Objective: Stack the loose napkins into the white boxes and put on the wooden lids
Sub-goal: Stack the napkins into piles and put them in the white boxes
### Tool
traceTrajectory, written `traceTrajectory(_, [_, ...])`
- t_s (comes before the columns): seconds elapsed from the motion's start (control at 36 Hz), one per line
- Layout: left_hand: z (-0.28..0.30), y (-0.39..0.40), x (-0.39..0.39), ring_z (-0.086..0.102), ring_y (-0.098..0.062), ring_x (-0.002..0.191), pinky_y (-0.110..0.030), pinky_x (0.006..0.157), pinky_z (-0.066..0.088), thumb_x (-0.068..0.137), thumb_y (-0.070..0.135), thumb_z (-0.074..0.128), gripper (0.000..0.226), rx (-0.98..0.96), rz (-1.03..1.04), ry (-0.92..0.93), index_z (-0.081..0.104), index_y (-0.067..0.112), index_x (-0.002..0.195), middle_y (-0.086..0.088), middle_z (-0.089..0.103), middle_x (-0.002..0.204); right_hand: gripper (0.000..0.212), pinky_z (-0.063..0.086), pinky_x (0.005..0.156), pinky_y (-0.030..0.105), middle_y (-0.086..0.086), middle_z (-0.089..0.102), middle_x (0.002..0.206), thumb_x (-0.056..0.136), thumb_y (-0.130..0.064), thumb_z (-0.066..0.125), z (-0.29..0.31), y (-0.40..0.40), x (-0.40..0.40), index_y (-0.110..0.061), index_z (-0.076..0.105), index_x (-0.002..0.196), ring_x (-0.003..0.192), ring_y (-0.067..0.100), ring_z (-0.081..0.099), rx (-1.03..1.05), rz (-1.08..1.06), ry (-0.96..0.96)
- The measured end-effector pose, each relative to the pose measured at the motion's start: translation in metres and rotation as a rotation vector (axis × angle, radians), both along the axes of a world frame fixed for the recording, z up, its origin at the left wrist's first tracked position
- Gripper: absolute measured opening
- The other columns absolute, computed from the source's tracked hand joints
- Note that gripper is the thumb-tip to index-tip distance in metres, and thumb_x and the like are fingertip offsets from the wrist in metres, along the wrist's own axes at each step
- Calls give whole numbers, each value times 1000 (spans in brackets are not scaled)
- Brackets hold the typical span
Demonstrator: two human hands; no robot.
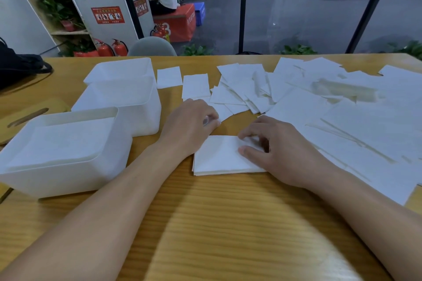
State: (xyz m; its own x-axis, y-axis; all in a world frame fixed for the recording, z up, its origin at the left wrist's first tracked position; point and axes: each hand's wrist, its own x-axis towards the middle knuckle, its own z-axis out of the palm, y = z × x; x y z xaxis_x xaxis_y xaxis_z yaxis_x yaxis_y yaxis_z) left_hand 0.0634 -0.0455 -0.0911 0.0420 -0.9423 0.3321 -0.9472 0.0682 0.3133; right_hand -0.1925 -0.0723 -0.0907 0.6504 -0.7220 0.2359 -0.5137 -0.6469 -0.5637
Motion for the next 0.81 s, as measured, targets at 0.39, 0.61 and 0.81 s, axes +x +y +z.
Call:
traceTrajectory(0.39, [0, -2, 2, 56, -8, 96, -30, 81, 47, 110, 29, 60, 17, -17, 6, 34, 72, 26, 98, 15, 66, 96, 18, 39, 72, 16, -24, 60, 110, 97, -48, 73, -1, -1, 0, -40, 74, 113, 95, 1, 58, -10, -10, 14])
traceTrajectory(0.61, [25, 29, -17, 64, -14, 100, -23, 79, 47, 109, 29, 67, 10, -37, -306, 350, 76, 29, 105, 16, 73, 102, 63, 44, 101, 24, -18, 45, 144, 96, -39, 79, 4, -3, 1, -37, 53, 152, 122, 5, 51, -121, -115, -89])
traceTrajectory(0.81, [31, 35, -18, 71, -29, 111, -45, 96, 56, 107, 22, 69, 9, -70, -417, 527, 77, 17, 109, 4, 78, 109, 5, 31, 106, 35, -21, 63, 129, 100, -30, 75, 6, -9, -1, -35, 75, 101, 126, 12, 45, -229, -161, -170])
